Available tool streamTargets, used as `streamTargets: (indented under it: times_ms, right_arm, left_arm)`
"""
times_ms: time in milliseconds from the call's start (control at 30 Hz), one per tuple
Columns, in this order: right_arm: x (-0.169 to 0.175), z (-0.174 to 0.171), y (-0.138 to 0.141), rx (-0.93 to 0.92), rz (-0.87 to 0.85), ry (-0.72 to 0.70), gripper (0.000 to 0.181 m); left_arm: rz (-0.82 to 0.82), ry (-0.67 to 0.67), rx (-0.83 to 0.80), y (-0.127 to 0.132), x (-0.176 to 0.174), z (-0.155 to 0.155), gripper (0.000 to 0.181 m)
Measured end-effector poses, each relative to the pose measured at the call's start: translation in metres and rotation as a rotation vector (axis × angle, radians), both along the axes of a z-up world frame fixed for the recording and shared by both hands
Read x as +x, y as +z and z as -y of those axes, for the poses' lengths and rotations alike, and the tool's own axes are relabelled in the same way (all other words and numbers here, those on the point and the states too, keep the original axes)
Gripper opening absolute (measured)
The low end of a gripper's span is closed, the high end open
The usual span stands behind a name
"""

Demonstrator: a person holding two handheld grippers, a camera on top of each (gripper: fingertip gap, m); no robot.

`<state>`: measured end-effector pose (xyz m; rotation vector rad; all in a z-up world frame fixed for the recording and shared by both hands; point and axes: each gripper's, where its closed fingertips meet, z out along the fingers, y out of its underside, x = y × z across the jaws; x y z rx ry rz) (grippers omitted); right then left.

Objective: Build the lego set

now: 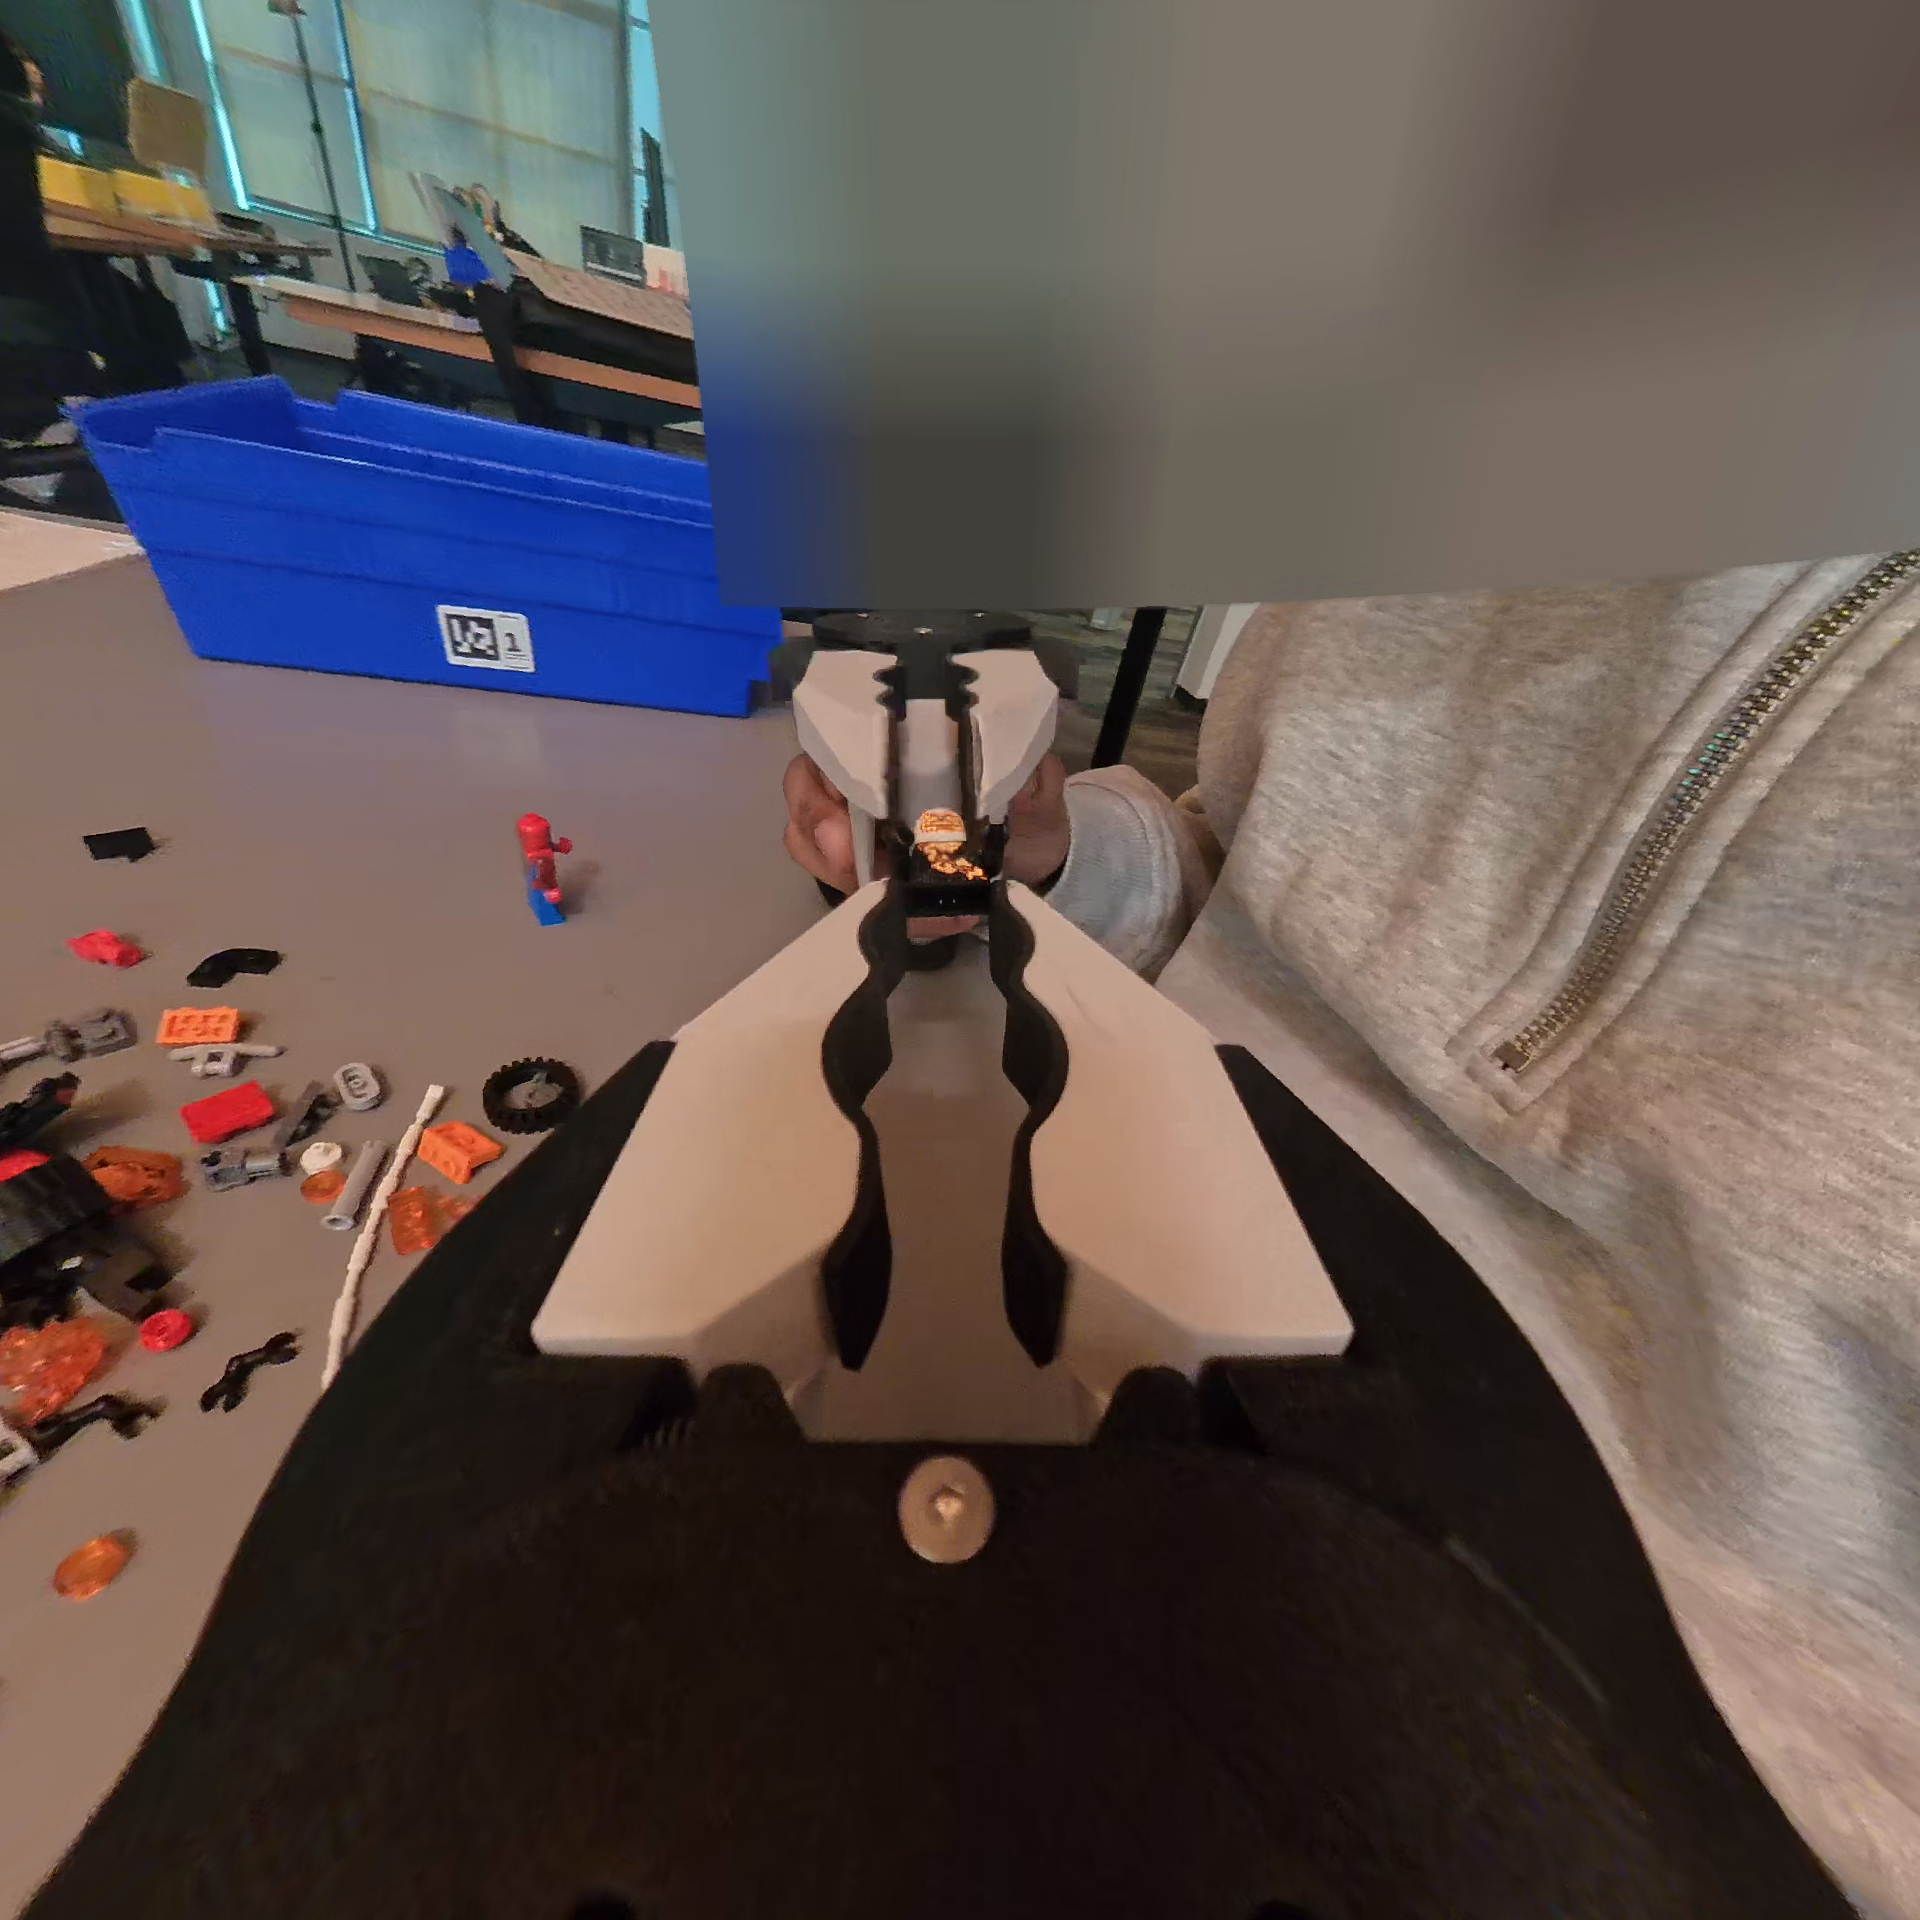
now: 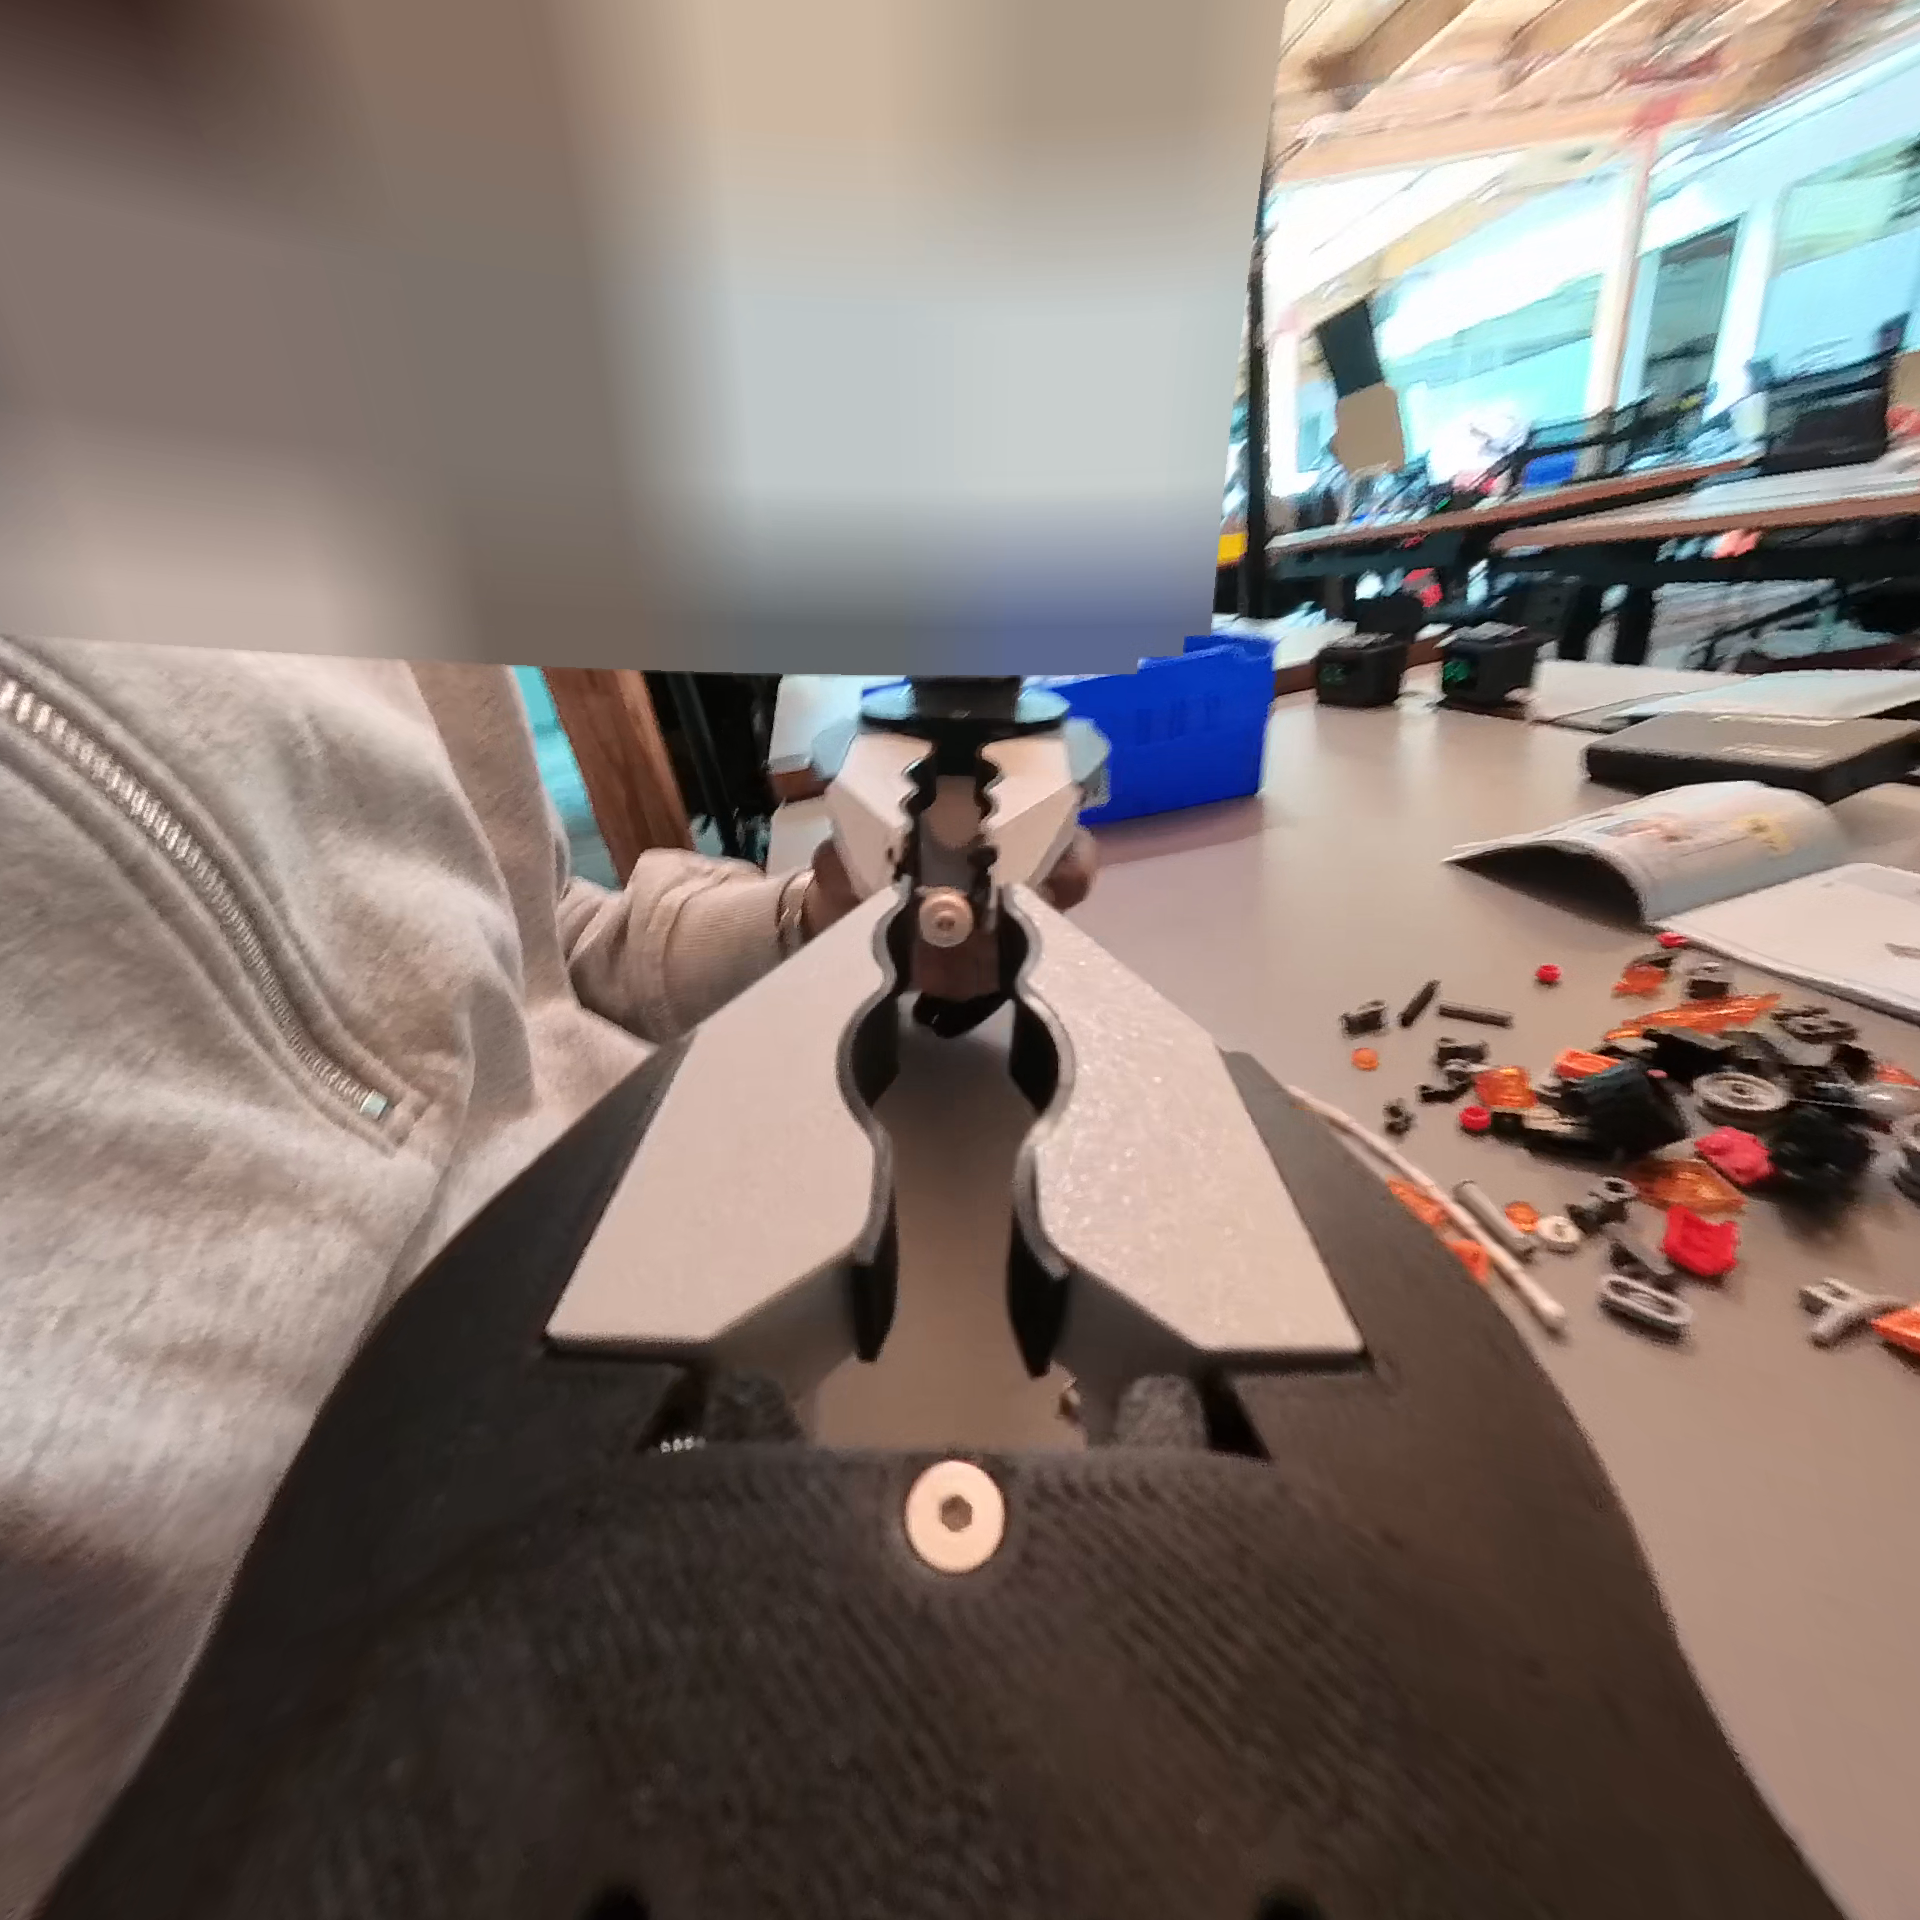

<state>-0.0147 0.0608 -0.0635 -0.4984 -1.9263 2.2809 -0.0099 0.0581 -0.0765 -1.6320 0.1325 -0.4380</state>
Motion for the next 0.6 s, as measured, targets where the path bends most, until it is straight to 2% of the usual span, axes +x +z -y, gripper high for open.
streamTargets:
  times_ms: [233,600]
  right_arm:
    - [-0.012,-0.013,0.007,-0.095,0.039,-0.032,0.018]
    - [-0.014,-0.014,0.007,-0.094,0.05,-0.05,0.019]
  left_arm:
    - [-0.046,0.125,-0.039,-0.008,-0.018,-0.004,0.012]
    - [-0.06,0.142,-0.04,-0.008,-0.02,-0.004,0.012]
